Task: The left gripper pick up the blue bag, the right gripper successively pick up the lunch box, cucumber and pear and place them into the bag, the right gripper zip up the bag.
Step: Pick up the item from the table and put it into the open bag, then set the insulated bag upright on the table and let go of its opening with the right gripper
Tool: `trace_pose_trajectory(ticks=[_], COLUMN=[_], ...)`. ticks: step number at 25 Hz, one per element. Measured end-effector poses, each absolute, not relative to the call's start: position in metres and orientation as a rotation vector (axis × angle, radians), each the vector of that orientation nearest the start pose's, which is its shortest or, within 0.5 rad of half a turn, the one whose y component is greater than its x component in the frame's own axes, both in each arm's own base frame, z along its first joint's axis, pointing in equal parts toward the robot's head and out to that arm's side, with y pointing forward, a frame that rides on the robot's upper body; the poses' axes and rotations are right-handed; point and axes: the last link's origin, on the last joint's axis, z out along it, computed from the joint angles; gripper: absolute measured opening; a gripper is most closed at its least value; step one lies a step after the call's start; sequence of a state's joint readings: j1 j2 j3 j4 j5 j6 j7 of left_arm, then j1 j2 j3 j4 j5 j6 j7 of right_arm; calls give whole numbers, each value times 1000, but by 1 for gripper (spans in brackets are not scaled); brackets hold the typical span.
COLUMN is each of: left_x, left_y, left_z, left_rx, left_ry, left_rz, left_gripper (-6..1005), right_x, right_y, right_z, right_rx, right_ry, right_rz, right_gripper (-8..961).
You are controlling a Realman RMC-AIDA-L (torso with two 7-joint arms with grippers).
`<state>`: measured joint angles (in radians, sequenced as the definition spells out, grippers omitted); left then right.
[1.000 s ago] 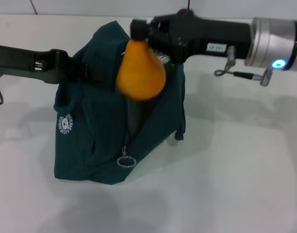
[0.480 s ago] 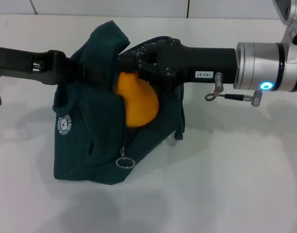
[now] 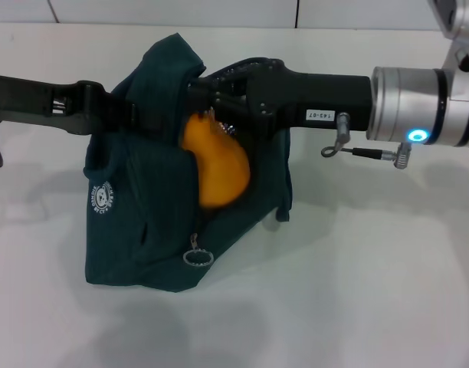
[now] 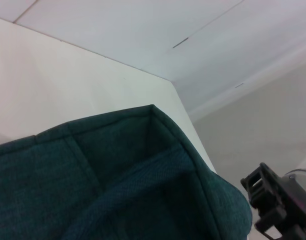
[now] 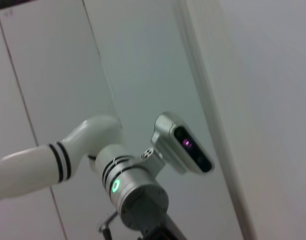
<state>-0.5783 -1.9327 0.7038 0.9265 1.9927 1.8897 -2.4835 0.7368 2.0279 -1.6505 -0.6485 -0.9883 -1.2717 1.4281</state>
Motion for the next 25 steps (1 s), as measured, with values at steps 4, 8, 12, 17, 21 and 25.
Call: trace_pose_trajectory(ticks=[4,8,12,17,21,25], left_x=[-225,-225,-225,-228,-226,-225], left_y=[336,336,336,334,336,336], left_z=[94,94,95,95,95,95], left_rx=[-2614,-2613,-2610,-2603,-2612,-2618], left_ry=[-1726,-1725,-1725,-1730,-1721,-1715], left_rz=[-662,-663,-666,-671,-670,-671], left_gripper=[39,39,39,39,40,40], right_x=[100,107,123,170,206,227], right_y=[359,359,358,353,348,341], right_z=[-53,-49,-40,-13,-3,-7], right_rx=[-2833,-2799,-2707,-2475,-2315,-2216], right_ry=[434,461,552,827,1161,1450], right_rz=[1231,1250,1316,1444,1511,1561], right_gripper=[129,254,383,560,705,777])
